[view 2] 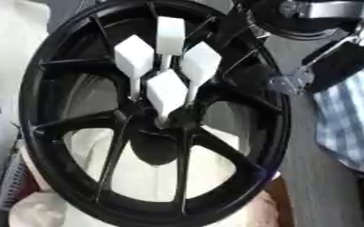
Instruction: Pull the pin out of the wheel hub.
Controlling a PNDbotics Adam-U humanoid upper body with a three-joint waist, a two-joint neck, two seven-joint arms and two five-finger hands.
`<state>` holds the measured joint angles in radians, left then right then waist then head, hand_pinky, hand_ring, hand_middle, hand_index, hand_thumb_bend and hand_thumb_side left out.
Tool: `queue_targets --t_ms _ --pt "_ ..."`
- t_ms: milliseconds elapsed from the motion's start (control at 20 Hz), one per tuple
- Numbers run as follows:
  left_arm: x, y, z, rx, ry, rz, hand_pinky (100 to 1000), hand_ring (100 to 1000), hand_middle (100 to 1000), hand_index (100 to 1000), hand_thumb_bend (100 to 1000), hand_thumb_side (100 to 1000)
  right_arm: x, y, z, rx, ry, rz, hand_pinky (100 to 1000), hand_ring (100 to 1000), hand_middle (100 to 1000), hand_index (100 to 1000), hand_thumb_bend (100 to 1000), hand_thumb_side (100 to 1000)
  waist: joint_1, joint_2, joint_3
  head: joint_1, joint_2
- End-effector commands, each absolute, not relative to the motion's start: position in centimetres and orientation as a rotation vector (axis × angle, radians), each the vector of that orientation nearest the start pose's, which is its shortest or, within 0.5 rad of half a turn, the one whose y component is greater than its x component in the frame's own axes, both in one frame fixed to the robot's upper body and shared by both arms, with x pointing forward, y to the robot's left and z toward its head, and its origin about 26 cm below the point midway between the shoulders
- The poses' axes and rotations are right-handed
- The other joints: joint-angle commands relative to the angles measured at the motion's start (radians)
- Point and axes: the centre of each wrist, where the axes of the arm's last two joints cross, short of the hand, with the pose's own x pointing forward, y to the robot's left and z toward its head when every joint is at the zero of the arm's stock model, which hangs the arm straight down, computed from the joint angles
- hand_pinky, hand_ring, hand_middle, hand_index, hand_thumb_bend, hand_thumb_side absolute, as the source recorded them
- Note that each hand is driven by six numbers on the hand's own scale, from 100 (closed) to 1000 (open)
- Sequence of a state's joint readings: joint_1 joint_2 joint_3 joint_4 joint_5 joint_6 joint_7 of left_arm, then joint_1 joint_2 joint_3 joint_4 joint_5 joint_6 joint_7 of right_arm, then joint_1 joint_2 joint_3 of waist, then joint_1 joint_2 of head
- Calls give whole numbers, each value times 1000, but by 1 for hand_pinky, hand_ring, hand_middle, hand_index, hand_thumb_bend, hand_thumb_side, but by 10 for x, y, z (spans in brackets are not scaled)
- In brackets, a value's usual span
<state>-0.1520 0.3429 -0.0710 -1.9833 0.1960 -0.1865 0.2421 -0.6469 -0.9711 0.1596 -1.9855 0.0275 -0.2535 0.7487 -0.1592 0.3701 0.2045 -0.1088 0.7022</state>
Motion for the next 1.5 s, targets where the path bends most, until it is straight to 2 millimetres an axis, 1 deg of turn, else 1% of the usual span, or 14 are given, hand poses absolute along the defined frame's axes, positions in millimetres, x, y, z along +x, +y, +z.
queue_targets --t_ms 50,100,250,500,650,850,1100,1400,1500 --pt "284 261 161 21 -2318 -63 652 769 610 738 115 796 290 -277 348 492 2325 -2536 968 894 785 868 100 239 1 -10 7 -8 -8" --pt "284 260 161 19 -2320 -65 651 769 610 738 116 798 290 -277 349 484 2334 -2525 968 893 786 870 100 217 -2 -8 11 -12 -9" --pt "285 260 163 18 -2324 -73 651 769 610 736 118 800 289 -278 350 468 2360 -2512 971 896 795 883 100 203 -14 -1 24 -20 -6" --pt "286 259 165 22 -2331 -77 651 769 610 735 119 803 290 -280 348 491 2424 -2502 981 919 826 908 100 206 -29 10 41 -30 -7" --pt "286 259 165 24 -2332 -78 651 769 610 735 120 805 289 -280 349 496 2484 -2448 980 915 824 908 100 204 -33 14 44 -47 -8" --pt "286 259 165 29 -2329 -80 651 770 610 735 120 806 288 -282 353 515 2540 -2382 971 904 809 899 100 201 -36 16 43 -56 -19" --pt "286 259 165 28 -2330 -84 651 770 609 735 122 808 288 -283 351 572 2512 -2422 960 891 779 878 100 207 -43 20 49 -65 -28" --pt "287 258 166 26 -2333 -89 651 770 609 735 124 810 289 -282 347 595 2479 -2464 961 894 779 864 100 210 -52 27 57 -66 -33" --pt "287 258 166 27 -2332 -89 651 770 607 735 125 813 290 -282 346 594 2464 -2482 965 899 785 873 100 209 -55 28 60 -65 -32"
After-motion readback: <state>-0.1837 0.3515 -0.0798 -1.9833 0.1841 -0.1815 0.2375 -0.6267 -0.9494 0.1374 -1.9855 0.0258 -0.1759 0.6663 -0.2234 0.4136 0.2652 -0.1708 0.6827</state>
